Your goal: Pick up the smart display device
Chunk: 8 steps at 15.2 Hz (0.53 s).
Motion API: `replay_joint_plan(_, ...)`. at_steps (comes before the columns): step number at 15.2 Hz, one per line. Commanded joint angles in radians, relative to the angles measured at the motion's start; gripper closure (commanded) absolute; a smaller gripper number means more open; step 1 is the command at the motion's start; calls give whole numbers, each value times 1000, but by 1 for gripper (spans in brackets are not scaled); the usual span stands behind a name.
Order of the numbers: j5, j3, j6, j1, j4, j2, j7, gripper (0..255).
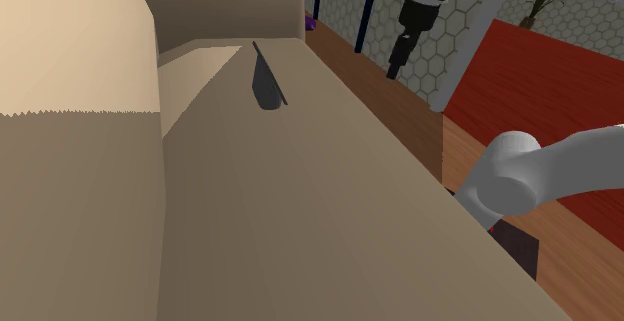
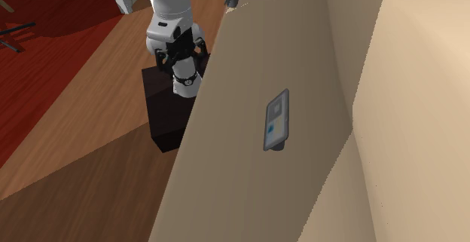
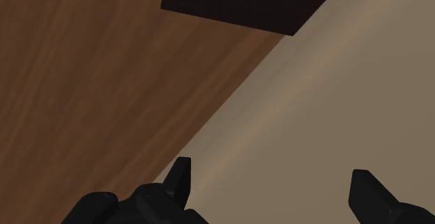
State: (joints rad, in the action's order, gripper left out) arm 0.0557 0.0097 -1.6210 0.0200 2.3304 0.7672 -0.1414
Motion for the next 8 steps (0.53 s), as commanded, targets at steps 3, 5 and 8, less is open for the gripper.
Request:
replay_joint_plan(3, -23, 52, -6, -3, -38, -48, 88, 0)
replay_joint_plan(5, -41, 103, -11, -9, -84, -103, 175, 0)
replay_joint_plan(8, -57, 175, -15, -21, -166, -195, 306, 0)
